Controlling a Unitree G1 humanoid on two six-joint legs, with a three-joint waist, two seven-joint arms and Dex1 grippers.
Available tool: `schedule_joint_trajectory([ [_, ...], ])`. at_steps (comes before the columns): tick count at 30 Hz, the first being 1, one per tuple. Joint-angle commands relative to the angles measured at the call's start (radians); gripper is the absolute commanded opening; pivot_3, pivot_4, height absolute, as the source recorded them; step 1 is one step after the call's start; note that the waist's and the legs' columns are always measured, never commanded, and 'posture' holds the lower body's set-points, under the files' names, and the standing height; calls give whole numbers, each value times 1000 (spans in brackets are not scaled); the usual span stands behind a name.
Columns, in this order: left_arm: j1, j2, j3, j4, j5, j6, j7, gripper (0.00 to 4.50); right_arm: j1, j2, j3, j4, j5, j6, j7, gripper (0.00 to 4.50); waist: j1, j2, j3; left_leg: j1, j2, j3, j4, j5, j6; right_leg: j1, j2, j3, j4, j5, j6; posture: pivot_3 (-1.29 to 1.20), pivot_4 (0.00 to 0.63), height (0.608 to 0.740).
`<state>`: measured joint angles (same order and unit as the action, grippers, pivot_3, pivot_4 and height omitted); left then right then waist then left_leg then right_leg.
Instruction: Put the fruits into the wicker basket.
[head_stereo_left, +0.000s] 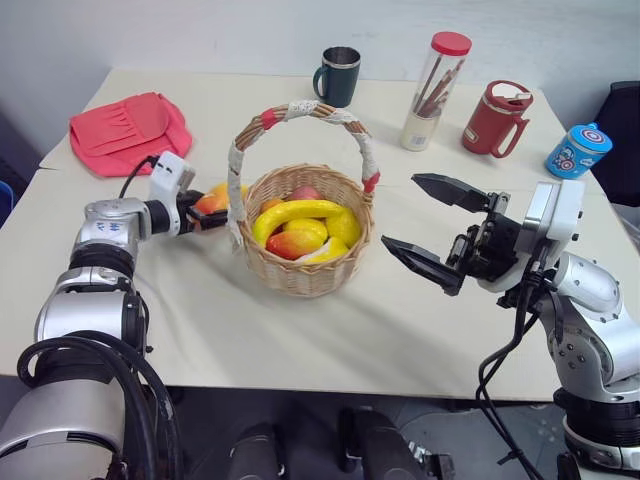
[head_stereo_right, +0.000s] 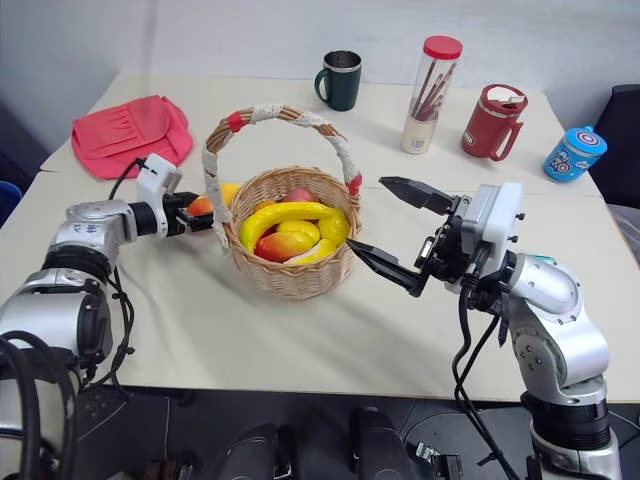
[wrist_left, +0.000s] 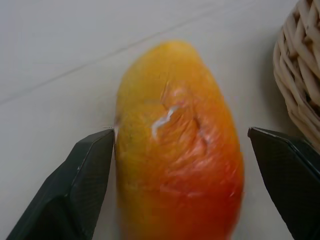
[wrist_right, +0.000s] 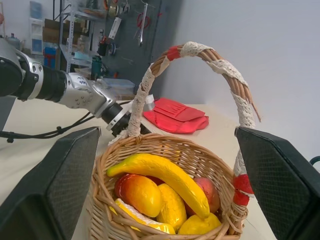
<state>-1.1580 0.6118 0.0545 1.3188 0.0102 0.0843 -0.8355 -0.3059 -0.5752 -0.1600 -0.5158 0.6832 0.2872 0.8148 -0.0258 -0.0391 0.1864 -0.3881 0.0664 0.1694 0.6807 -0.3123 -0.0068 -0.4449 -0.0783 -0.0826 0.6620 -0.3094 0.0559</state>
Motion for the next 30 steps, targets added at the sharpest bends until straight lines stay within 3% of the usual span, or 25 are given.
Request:
schedule_joint_trajectory([
  [1,-14,15,27,-6,-3,-44,8,3316,10,-4,-25,-63,8,-2,-38,4500,0,0,0,0,0,-2,0,0,0,0,0,1,0,0,0,0,150,740],
  [3,2,24,60,-14,-33,-75,-39,3041,14,0,-24,-69,11,-2,-52,4500,0,0,0,0,0,-4,0,0,1,0,0,1,0,1,0,0,150,740],
  [7,69,77,141,-49,-113,-128,-188,3041,12,3,-25,-57,15,-10,-60,4500,-5,0,0,0,0,-3,0,0,1,0,0,1,0,1,0,0,150,740],
  [10,216,152,175,-185,-182,-182,-425,3041,23,0,-29,-41,13,-22,-46,4500,-13,0,0,1,1,-2,0,0,0,0,1,2,1,0,0,0,150,740],
  [13,456,243,190,-475,-257,-103,-589,3041,24,2,-15,-15,16,-29,-15,4500,-15,1,0,2,2,-2,-1,-1,0,0,1,2,1,0,-1,0,150,740],
  [15,652,287,242,-784,-361,44,-616,3041,14,2,-7,10,16,-34,12,4500,-11,1,0,1,6,-3,0,-1,0,0,-1,4,1,0,-1,0,150,740],
  [19,950,299,327,-1385,-537,324,-486,3041,-26,3,-12,74,22,-34,45,4500,5,1,1,0,7,-6,2,-2,2,1,-6,11,0,0,0,0,150,740],
  [22,930,221,277,-1682,-651,509,-260,3041,-56,2,2,119,19,-37,84,4500,28,3,1,1,3,-11,2,-1,4,5,-9,11,-1,1,1,0,150,740],
  [25,798,123,183,-1782,-637,642,-28,3041,-79,3,9,153,9,-43,109,4500,35,4,1,4,-2,-16,2,-1,7,13,-14,7,-2,2,3,0,150,740],
  [30,644,29,92,-1761,-636,824,184,3041,-80,-7,-3,167,10,-44,122,4500,19,4,2,6,-2,-16,2,-1,6,15,-13,5,-3,2,4,0,150,740],
])
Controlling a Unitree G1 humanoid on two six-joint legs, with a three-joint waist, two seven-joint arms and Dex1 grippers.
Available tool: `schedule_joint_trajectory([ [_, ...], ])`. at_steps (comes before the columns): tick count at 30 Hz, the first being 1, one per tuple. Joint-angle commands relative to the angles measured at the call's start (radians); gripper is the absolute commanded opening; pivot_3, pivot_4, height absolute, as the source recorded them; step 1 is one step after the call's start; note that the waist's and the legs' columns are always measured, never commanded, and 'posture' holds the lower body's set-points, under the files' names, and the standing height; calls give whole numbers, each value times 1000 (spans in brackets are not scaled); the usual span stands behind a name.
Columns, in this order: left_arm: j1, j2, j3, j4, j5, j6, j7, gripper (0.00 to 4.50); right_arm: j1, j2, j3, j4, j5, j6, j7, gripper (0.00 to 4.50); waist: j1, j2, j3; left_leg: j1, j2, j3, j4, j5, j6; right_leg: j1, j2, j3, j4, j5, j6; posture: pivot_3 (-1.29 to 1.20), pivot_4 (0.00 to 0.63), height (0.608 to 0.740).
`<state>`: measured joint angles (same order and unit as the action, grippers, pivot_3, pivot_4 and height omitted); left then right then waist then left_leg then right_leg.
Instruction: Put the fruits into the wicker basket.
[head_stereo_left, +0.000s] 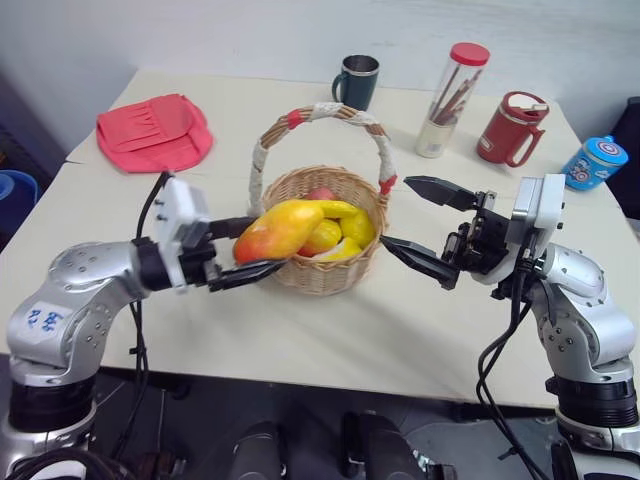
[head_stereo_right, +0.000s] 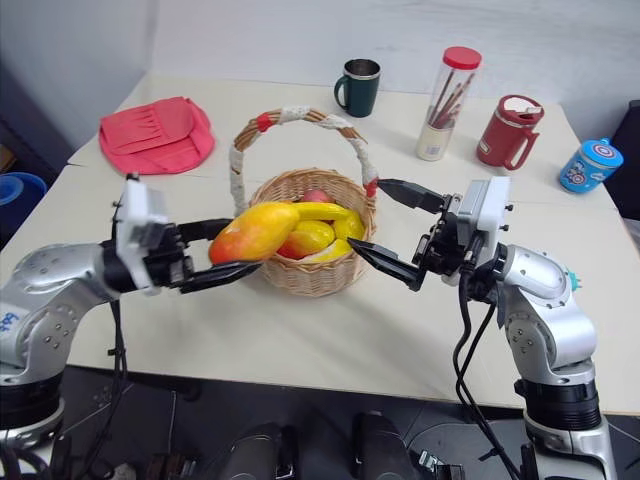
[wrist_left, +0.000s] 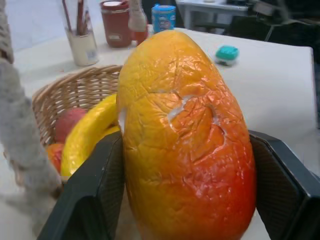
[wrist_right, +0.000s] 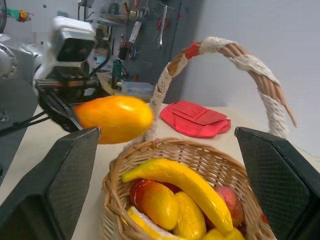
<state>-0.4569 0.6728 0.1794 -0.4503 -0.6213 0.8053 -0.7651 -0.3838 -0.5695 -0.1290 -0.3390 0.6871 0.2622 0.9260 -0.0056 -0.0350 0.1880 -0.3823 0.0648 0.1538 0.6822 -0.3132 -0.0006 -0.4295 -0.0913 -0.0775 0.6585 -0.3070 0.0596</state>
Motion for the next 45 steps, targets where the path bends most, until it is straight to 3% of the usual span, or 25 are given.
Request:
schedule_joint_trajectory([
  [1,-73,-42,-65,29,23,113,138,3041,4,-15,-38,-8,4,-21,12,4500,-2,0,0,0,0,0,0,0,0,0,1,0,0,0,0,0,150,740],
  [3,-97,-66,-118,63,64,92,159,3041,19,-15,-49,8,-4,-33,13,4500,-1,0,0,0,0,-1,-1,0,-1,0,1,0,-1,0,0,0,150,740],
  [4,-104,-73,-125,71,72,85,167,3735,22,-13,-51,14,-7,-37,14,4500,0,0,0,0,0,-1,-1,0,-1,0,2,0,-1,0,0,0,150,740],
  [7,-114,-82,-126,78,70,53,156,4469,24,-13,-58,44,-14,-52,26,4500,1,0,0,0,0,-1,0,0,-1,0,4,0,-2,0,0,0,150,740],
  [9,-113,-88,-112,71,44,21,124,4469,15,-15,-61,86,-20,-68,45,4500,2,0,0,0,1,-1,0,0,-1,0,6,0,-2,0,0,0,150,740],
  [11,-98,-29,-86,32,15,6,52,4469,-29,-35,-44,202,-48,-96,120,4500,1,0,0,0,1,-1,0,1,-1,0,7,1,-2,0,0,0,150,740],
  [16,21,150,134,-21,-160,-61,-249,4469,-300,-51,42,614,-125,-156,380,4500,-26,4,2,1,2,0,0,1,-2,0,10,2,-2,0,-1,0,150,740],
  [20,167,252,283,8,-218,-64,-375,4469,-504,-4,84,908,-190,-217,516,4500,-38,6,4,6,3,-2,-4,1,-6,0,10,4,0,-3,-5,0,150,740],
  [25,330,266,537,113,-236,-88,-399,4469,-742,97,108,1278,-290,-327,598,4500,-49,7,4,6,5,-2,-4,1,-8,0,10,6,1,-3,-5,0,150,740],
  [29,436,248,634,132,-234,-113,-408,4469,-846,160,102,1420,-328,-359,655,4500,-53,7,4,6,6,-2,-5,0,-9,0,9,6,0,-3,-6,0,150,740],
  [34,481,227,660,90,-293,-101,-384,4500,-903,202,105,1462,-337,-370,687,3362,-49,7,4,6,6,-3,-5,0,-9,0,7,5,0,-3,-6,0,150,740],
  [43,448,231,597,32,-355,-102,-306,4500,-870,156,187,1374,-294,-282,688,333,-55,8,4,6,5,-3,-7,0,-10,-1,4,3,0,-4,-7,0,150,740],
  [45,410,230,551,36,-363,-105,-289,4500,-846,139,190,1341,-285,-271,688,207,-55,8,4,6,5,-3,-8,0,-10,0,4,3,0,-4,-7,0,150,740],
])
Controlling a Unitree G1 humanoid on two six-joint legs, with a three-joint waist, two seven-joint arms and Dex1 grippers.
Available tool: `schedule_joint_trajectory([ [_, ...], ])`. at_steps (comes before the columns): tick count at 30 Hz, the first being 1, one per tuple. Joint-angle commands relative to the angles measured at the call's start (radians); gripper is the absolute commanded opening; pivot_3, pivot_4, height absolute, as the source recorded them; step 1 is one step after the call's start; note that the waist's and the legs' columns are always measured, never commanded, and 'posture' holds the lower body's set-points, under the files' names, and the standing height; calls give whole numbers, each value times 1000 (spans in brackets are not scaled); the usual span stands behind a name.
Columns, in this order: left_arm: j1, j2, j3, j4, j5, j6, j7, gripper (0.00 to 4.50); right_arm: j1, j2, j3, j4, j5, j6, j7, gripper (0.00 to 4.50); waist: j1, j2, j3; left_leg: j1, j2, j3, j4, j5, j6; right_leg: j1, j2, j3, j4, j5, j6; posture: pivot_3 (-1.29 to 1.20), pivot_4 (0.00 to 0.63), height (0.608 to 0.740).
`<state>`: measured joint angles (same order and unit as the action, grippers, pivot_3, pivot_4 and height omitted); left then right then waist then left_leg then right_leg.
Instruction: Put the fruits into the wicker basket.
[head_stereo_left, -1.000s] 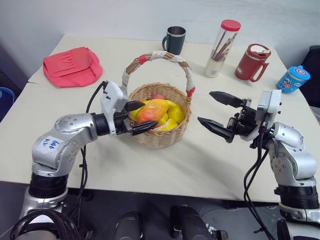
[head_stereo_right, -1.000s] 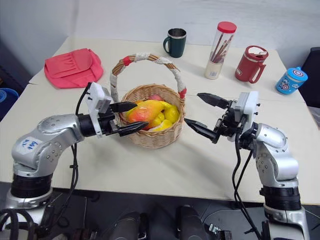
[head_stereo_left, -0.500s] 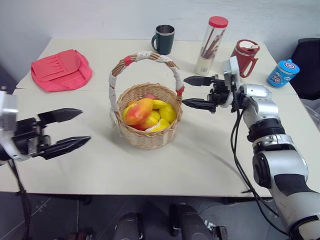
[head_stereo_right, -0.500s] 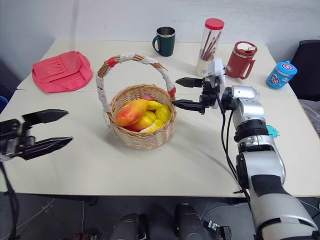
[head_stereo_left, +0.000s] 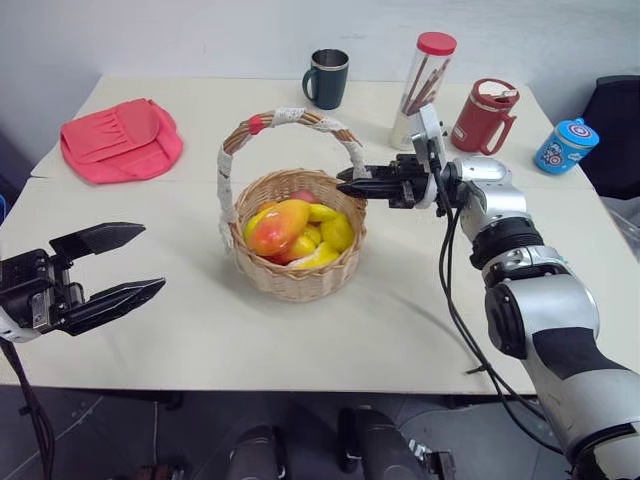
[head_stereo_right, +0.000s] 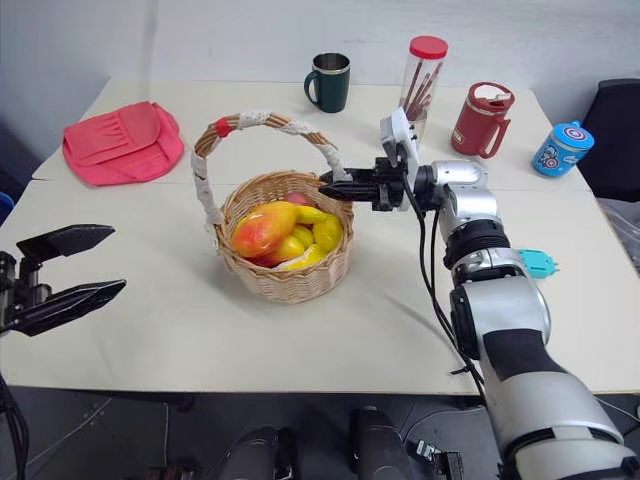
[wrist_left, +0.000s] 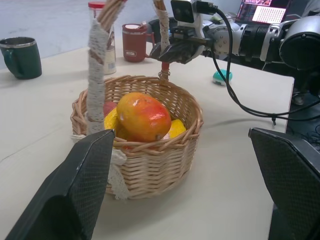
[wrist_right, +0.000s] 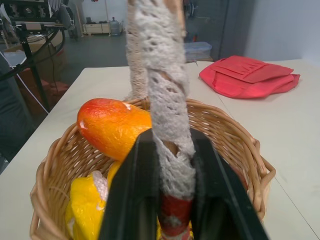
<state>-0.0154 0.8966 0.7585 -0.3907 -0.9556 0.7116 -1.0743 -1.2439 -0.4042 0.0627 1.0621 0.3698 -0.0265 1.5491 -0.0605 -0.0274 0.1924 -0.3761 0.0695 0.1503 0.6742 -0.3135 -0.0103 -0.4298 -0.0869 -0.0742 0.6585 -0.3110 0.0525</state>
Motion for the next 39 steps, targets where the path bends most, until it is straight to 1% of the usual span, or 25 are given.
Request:
schedule_joint_trajectory([
  [1,-46,2,-46,-29,-33,-12,32,4500,28,-36,-6,-81,37,23,65,208,1,0,0,0,0,0,0,0,0,0,0,0,0,0,0,0,150,740],
  [3,-89,-11,-96,-36,-49,-10,56,4500,76,-60,-67,-171,74,70,50,208,7,0,0,0,-1,0,0,0,0,0,0,0,0,0,0,0,150,740],
  [6,-146,-38,-153,-26,-65,-16,80,4500,234,-132,-185,-484,177,234,-98,208,22,0,0,-1,-2,-2,-1,0,0,1,-2,-1,0,0,0,0,150,740],
  [9,-162,-74,-207,-3,-50,-37,76,4500,482,-206,-330,-861,250,384,-322,208,33,0,0,-2,-3,-2,-5,0,1,0,-2,-2,-1,0,1,0,150,740],
  [11,-164,-91,-234,13,-38,-51,69,4500,605,-224,-417,-1026,280,452,-462,208,34,0,0,-2,-3,-1,-7,0,1,0,-2,-3,-3,0,1,0,150,740],
  [13,-190,-102,-280,68,-3,-77,39,4500,723,-215,-502,-1162,261,474,-622,208,34,0,0,-2,-3,-1,-7,1,1,0,-2,-3,-4,0,1,0,150,740],
  [15,-225,-114,-331,116,28,-104,17,4500,820,-203,-558,-1253,234,477,-739,208,33,0,0,0,-4,0,-7,1,1,0,-1,-2,-5,0,1,0,150,740],
  [17,-281,-132,-390,169,57,-127,-6,4500,903,-188,-587,-1312,200,460,-827,208,31,0,0,2,-4,1,-7,2,0,1,1,-1,-5,1,1,0,150,740],
  [19,-333,-145,-441,217,87,-147,-36,4500,953,-168,-595,-1347,203,469,-881,208,28,0,0,4,-4,2,-7,3,-1,2,4,1,-5,2,1,0,150,740],
  [22,-396,-157,-496,277,130,-177,-71,4500,1000,-151,-593,-1355,215,480,-914,208,26,0,0,6,-3,4,-9,3,-2,2,8,7,-4,2,1,0,150,740],
  [24,-433,-153,-524,329,161,-205,-110,4500,1021,-150,-579,-1367,215,495,-940,926,28,0,0,6,-3,4,-9,4,-2,1,9,7,-4,2,1,0,150,740],
  [25,-448,-151,-533,354,174,-216,-128,4500,1026,-149,-574,-1374,217,506,-956,1143,29,0,0,6,-3,4,-9,4,-3,1,9,7,-4,2,0,0,150,740],
  [28,-474,-153,-550,395,198,-238,-156,4500,1055,-171,-586,-1390,217,499,-960,2050,30,0,0,6,-3,4,-10,4,-3,1,9,7,-5,2,0,0,150,740],
  [30,-476,-154,-557,406,214,-247,-162,4500,1095,-229,-627,-1399,201,468,-920,2735,33,0,0,5,-3,4,-10,4,-3,1,9,7,-5,2,0,0,150,740],
  [33,-443,-141,-561,414,251,-273,-178,4500,1156,-304,-691,-1419,234,450,-841,3711,35,0,0,5,-3,4,-10,4,0,1,9,7,-5,2,2,0,150,740],
  [35,-383,-126,-547,426,300,-321,-172,4500,1230,-355,-751,-1403,251,403,-719,4431,35,0,0,5,-4,4,-10,3,1,2,9,7,-5,2,2,0,150,740],
  [36,-363,-122,-543,423,315,-334,-164,4500,1253,-372,-770,-1390,259,384,-675,4470,35,0,0,6,-4,4,-10,3,1,2,9,7,-6,2,2,0,150,740],
  [37,-317,-109,-531,406,334,-355,-162,4500,1280,-390,-787,-1365,277,353,-593,4470,33,0,0,6,-3,4,-10,3,1,3,9,7,-7,2,2,0,150,740],
  [39,-209,-77,-507,357,379,-388,-147,4500,1341,-426,-779,-1304,274,252,-399,4470,27,-1,0,6,-3,4,-10,3,1,2,9,8,-7,2,2,0,150,740],
])
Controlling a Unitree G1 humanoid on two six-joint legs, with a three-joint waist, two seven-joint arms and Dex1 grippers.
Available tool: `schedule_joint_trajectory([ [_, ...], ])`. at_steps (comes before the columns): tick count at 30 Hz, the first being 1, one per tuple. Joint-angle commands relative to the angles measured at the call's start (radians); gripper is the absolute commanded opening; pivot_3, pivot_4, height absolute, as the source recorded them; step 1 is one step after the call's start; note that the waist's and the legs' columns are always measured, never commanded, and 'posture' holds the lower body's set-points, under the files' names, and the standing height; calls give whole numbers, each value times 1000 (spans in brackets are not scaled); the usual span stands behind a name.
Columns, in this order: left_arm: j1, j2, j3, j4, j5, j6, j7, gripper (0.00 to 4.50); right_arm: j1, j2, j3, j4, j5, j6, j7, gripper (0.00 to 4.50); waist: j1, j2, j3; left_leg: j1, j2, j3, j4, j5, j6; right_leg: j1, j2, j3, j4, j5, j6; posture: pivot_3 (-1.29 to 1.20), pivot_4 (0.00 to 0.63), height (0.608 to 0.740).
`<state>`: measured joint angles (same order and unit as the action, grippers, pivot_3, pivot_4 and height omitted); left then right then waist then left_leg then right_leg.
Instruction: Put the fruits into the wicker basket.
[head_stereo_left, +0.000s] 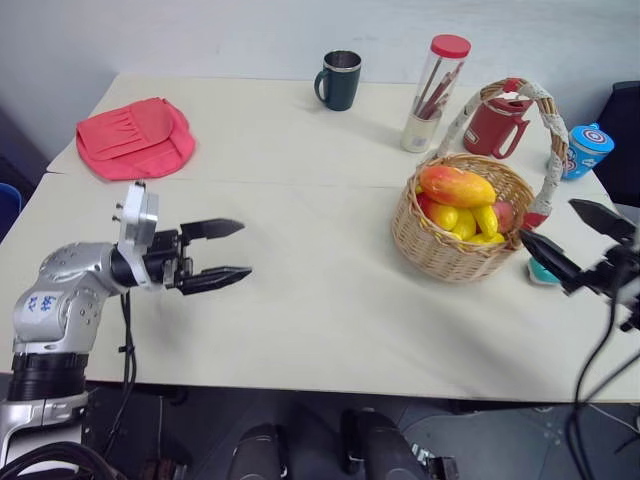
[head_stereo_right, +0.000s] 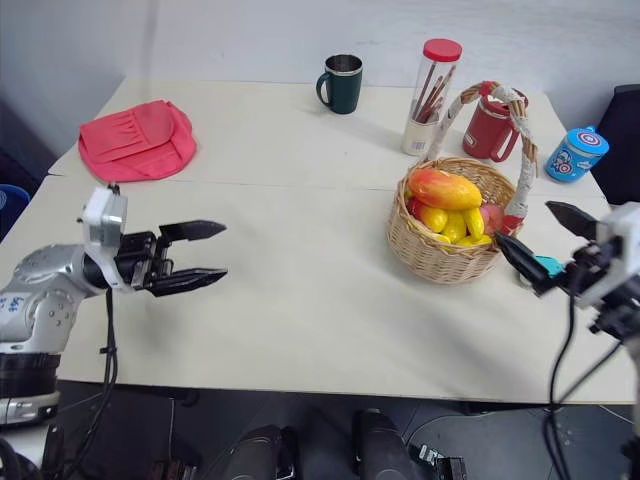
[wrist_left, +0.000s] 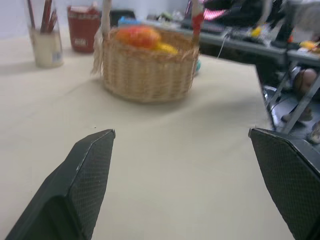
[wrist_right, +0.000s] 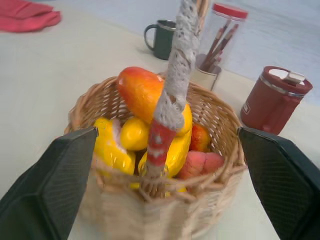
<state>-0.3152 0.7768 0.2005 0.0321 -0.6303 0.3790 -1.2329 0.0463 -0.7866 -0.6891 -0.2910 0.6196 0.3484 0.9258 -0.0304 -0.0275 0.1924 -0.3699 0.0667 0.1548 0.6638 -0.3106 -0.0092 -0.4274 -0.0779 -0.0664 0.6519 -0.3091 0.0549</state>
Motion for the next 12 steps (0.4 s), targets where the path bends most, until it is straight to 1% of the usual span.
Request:
schedule_joint_trajectory([
  [1,148,55,67,-89,73,-73,20,4500,71,-53,-10,75,23,-172,313,4470,-6,-1,0,0,0,0,0,0,0,0,0,1,0,0,0,0,150,740],
  [4,261,67,93,-141,118,-120,51,4500,111,-52,58,111,24,-273,489,4470,-1,-1,0,2,2,-1,0,-1,0,0,0,1,0,0,0,0,150,740],
  [6,326,59,111,-168,144,-154,75,4500,120,-38,124,140,-10,-365,577,4470,1,-2,0,2,1,-2,0,-3,3,1,-1,1,0,0,0,0,150,740],
  [9,393,14,129,-192,195,-222,152,4500,71,1,213,230,-66,-477,596,4470,2,-2,0,2,1,-3,0,-4,4,2,-2,1,0,0,0,0,150,740],
  [12,390,-27,134,-195,206,-263,203,4500,50,33,279,272,-101,-531,585,4470,5,-2,0,2,0,-3,0,-3,2,1,-4,1,0,0,-1,0,150,740],
])
